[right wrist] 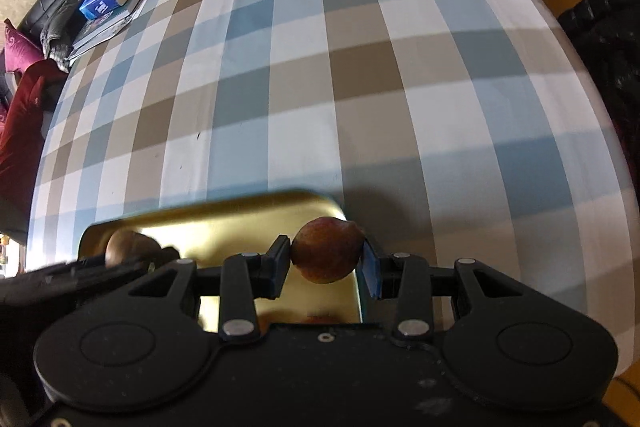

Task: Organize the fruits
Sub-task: 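Carry the kiwi and red plum over the gold tray and lower them, then open both tools to release the kiwi and plum in the tray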

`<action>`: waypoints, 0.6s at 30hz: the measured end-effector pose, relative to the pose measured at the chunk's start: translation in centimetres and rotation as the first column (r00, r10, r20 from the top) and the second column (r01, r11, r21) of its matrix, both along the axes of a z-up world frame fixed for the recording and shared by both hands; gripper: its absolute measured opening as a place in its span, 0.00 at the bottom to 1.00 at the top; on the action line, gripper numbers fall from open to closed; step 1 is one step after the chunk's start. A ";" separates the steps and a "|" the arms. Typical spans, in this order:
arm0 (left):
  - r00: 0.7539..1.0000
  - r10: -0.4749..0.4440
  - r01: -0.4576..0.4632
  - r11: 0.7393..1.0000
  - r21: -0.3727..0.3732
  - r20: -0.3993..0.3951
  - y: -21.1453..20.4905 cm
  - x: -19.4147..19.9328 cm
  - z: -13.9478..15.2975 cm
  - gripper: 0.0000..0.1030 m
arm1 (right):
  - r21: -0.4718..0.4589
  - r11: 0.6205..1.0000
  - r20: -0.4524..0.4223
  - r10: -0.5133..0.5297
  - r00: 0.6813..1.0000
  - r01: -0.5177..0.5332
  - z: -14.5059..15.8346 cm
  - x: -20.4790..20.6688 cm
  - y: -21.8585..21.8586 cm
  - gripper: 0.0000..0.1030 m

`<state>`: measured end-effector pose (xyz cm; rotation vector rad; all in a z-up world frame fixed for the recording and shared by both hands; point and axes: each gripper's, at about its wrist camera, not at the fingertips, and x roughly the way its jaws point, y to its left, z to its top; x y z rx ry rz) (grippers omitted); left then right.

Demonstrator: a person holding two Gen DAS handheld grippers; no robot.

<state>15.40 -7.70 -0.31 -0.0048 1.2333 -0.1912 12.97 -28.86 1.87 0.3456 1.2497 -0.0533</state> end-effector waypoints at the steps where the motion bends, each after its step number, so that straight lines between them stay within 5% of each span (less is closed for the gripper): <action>1: 1.000 0.002 -0.002 1.000 0.002 0.000 0.0 -0.1 0.0 0.59 | 0.010 1.000 -0.003 -0.001 1.000 0.001 0.0 -0.5 0.0 0.38; 13: 1.000 -0.008 0.007 1.000 0.023 0.019 -0.3 -1.5 -0.4 0.60 | 0.061 0.998 -0.039 0.014 0.999 -0.012 -0.6 -5.9 1.6 0.38; 18: 0.995 -0.012 0.010 1.000 0.024 0.101 -0.2 -2.8 1.3 0.60 | 0.045 0.999 -0.036 0.006 0.999 -0.005 -0.6 -7.0 1.8 0.38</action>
